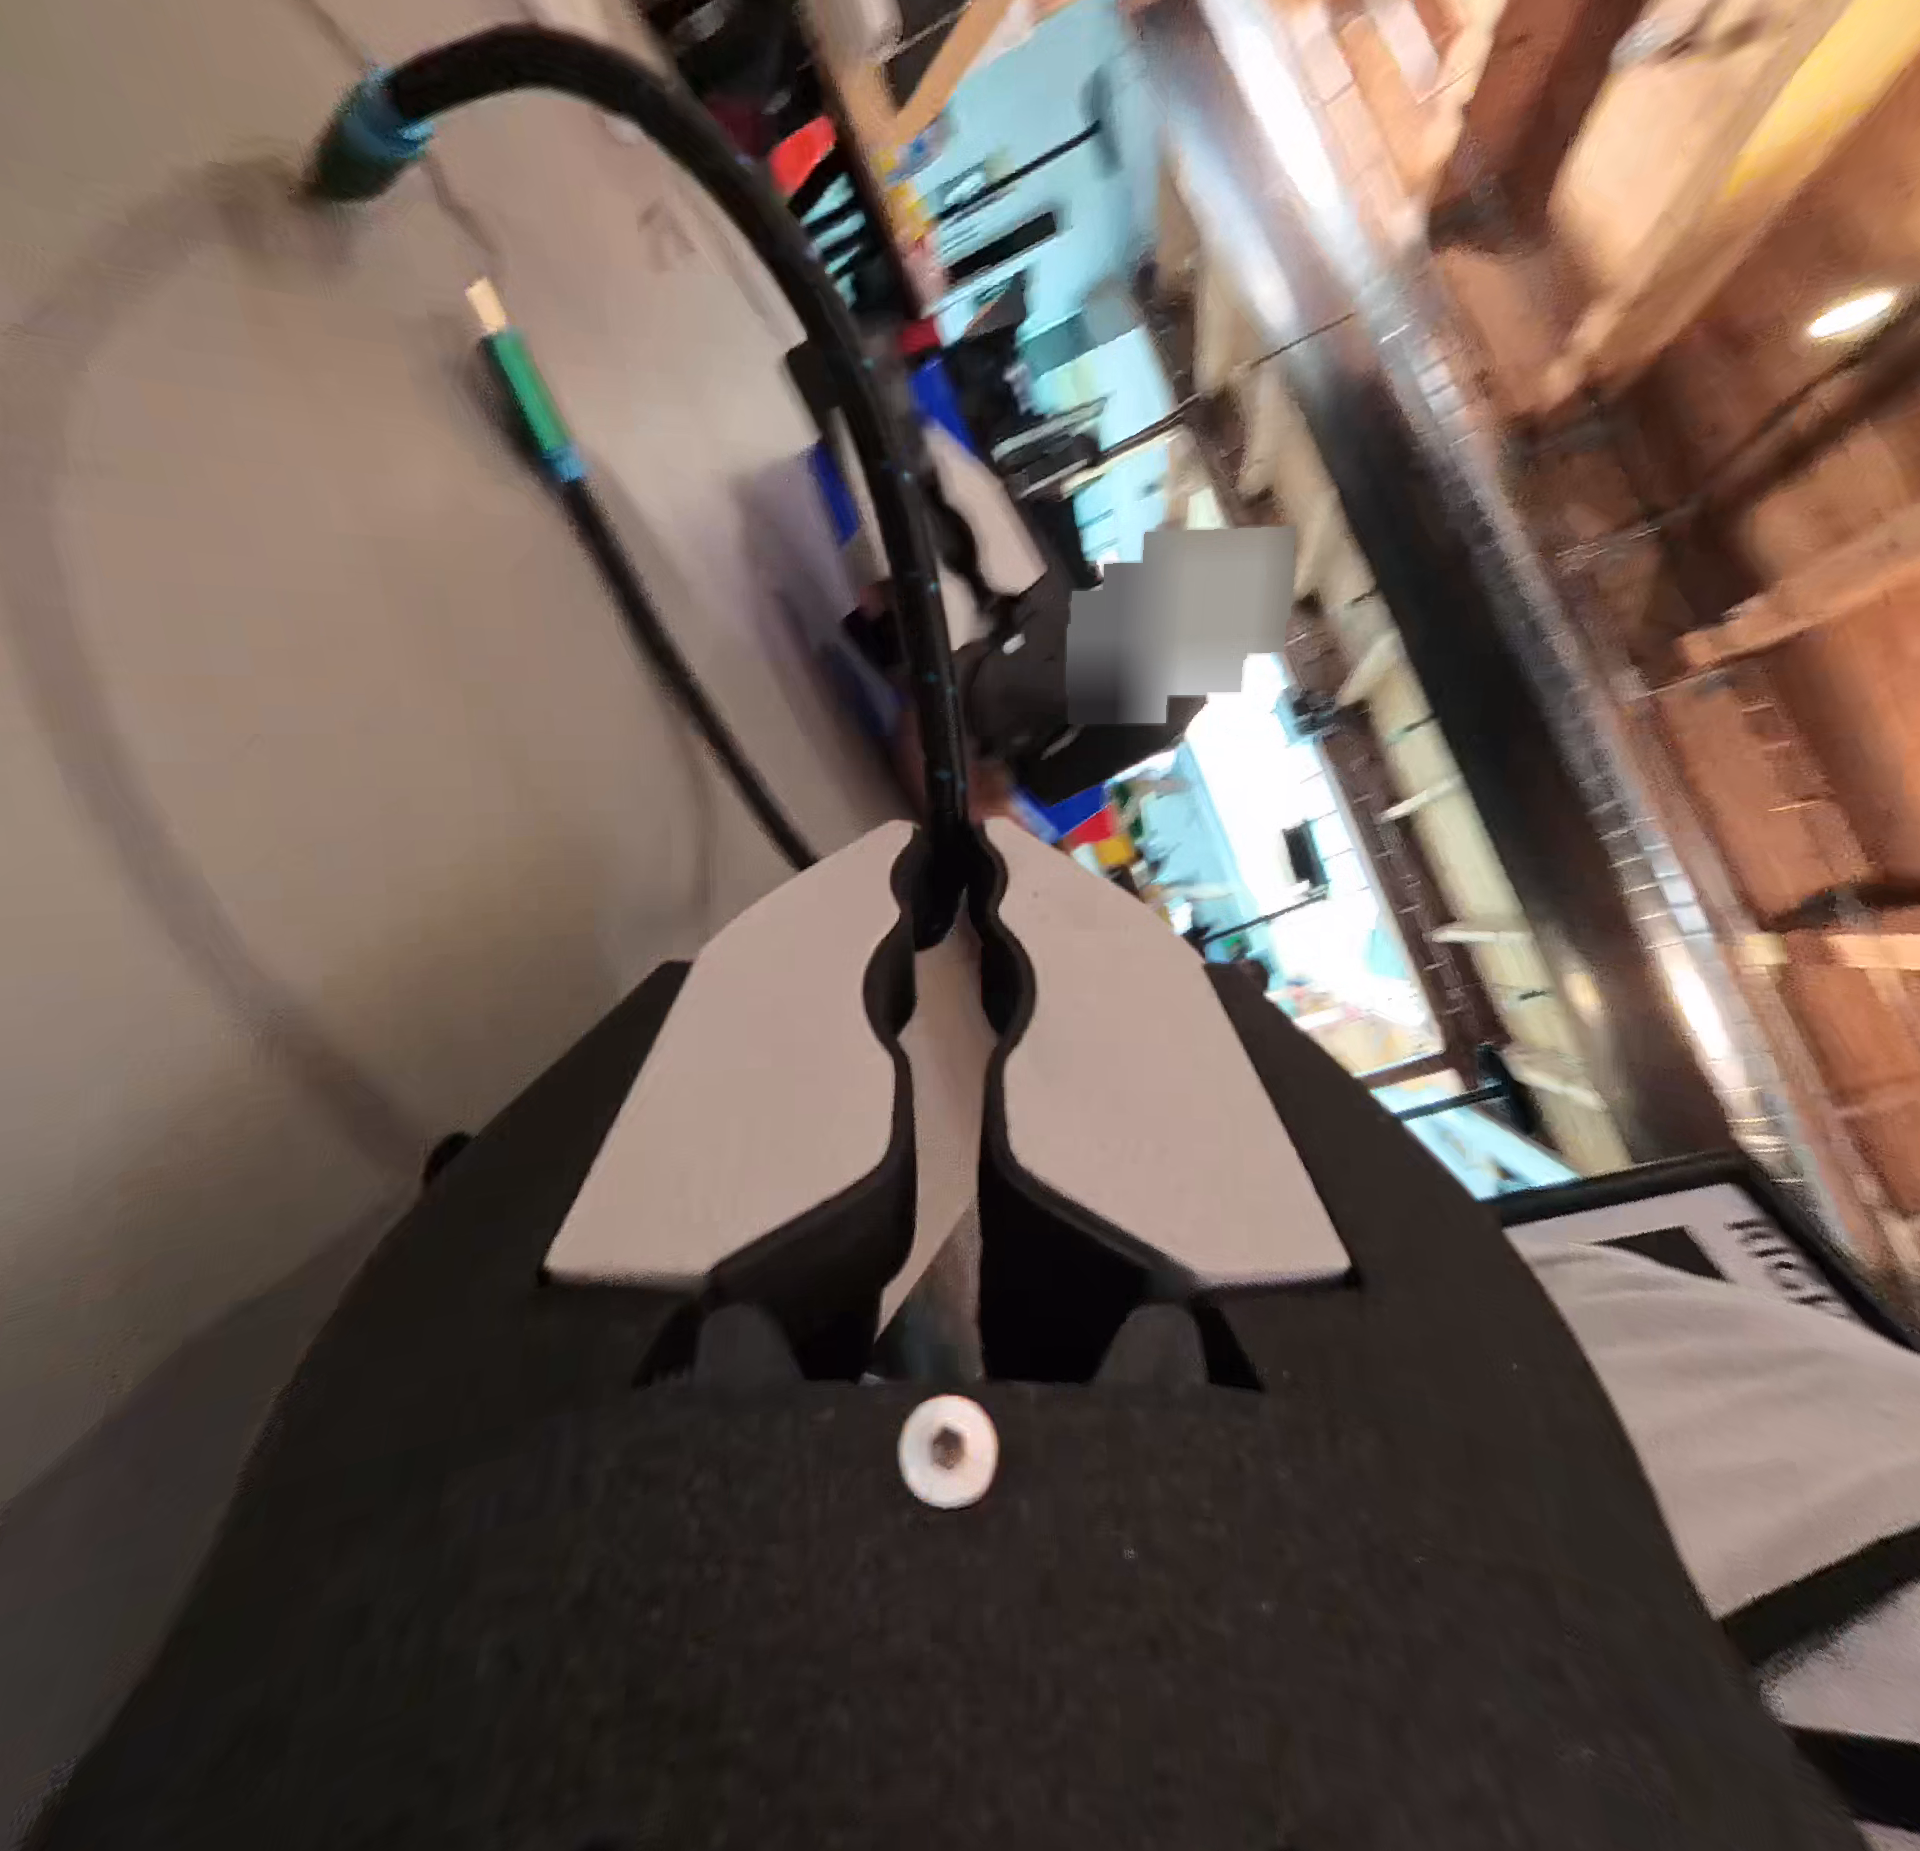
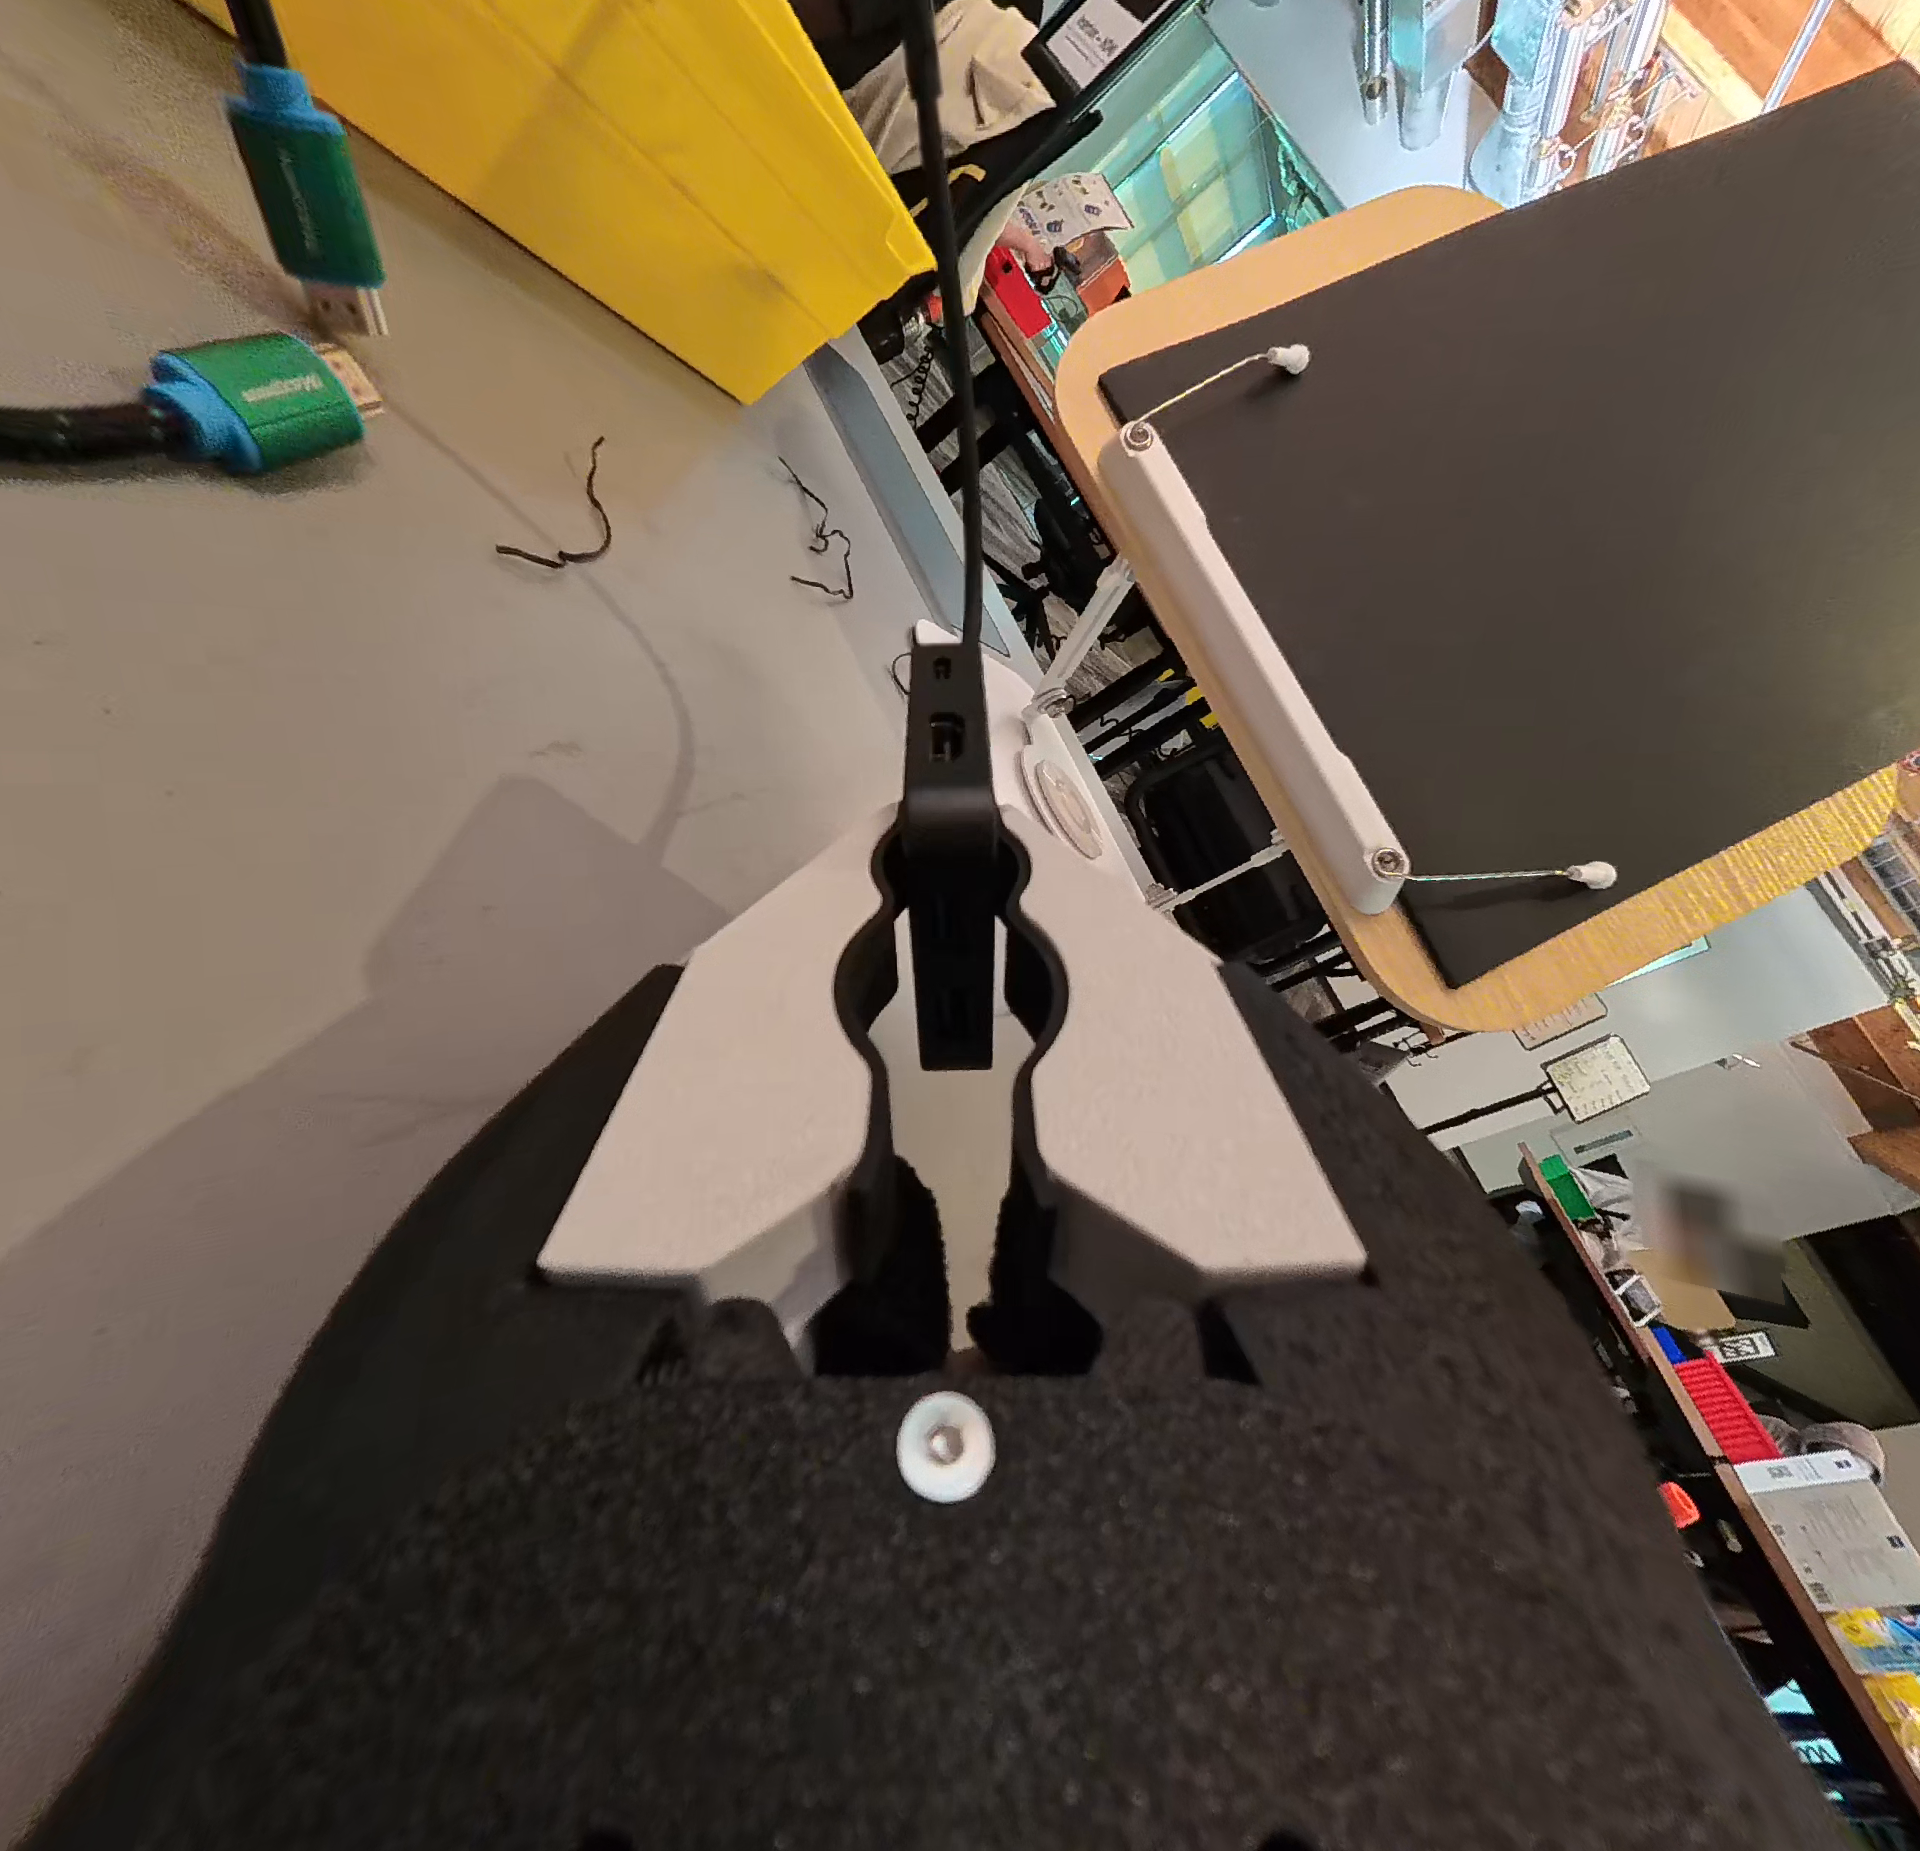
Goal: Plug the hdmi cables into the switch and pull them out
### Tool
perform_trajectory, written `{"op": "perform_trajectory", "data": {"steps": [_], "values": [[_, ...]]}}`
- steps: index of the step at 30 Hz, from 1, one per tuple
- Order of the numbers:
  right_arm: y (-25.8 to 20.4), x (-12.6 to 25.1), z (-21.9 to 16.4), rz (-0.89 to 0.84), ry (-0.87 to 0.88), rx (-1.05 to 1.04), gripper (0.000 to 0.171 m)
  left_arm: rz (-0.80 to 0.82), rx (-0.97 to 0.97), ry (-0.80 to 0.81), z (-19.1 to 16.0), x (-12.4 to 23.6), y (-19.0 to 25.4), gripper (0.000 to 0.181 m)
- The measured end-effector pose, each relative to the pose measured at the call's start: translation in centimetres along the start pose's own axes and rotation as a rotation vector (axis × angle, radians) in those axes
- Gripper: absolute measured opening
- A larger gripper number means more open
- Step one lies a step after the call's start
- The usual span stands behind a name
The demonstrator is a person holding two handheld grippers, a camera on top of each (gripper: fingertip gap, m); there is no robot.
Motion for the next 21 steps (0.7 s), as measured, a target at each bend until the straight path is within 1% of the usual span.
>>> {"op": "perform_trajectory", "data": {"steps": [1,3,6,8,9,10,11,14,17,20,21], "values": [[0.0,0.0,0.0,-0.001,-0.002,-0.001,0.013,0.051,-0.006,-0.040,-0.3,0.2,-0.3,0.006],[0.1,0.0,-0.1,-0.003,-0.005,-0.005,0.013,0.091,0.026,-0.112,-1.3,0.9,-0.5,0.006],[0.1,0.0,-0.1,0.001,-0.006,-0.007,0.013,0.103,0.068,-0.254,-2.6,2.4,-0.6,0.006],[0.0,-0.1,-0.1,0.003,-0.010,-0.001,0.013,0.164,-0.010,-0.311,-2.1,4.1,-1.1,0.007],[-0.1,-0.1,-0.1,0.005,-0.011,0.001,0.013,0.240,-0.070,-0.339,-1.6,5.1,-1.6,0.009],[-0.1,-0.1,-0.1,0.006,-0.011,0.003,0.013,0.329,-0.130,-0.337,-0.9,6.2,-2.1,0.015],[-0.1,-0.1,-0.1,0.007,-0.012,0.006,0.013,0.400,-0.180,-0.312,-0.1,7.2,-2.5,0.024],[-0.2,-0.1,-0.1,0.009,-0.015,0.010,0.013,0.562,-0.345,-0.202,2.2,9.4,-2.1,0.035],[-0.2,-0.1,-0.1,0.006,-0.020,0.013,0.012,0.662,-0.605,-0.146,2.4,8.6,-0.2,0.046],[-0.2,-0.1,-0.1,0.005,-0.022,0.014,0.013,0.713,-0.793,-0.166,1.1,5.6,1.1,0.056],[-0.2,-0.1,-0.1,0.005,-0.024,0.015,0.012,0.714,-0.833,-0.178,0.4,4.5,1.4,0.056]]}}
Point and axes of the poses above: each gripper's, where its closed fingertips meet, x back along the fingers, z out of its top, y = z × x across the jaws, the point moved 7 cm from there along x, back along the fingers, and after that the axes turned 3 degrees about x, right-handed, at the moved point
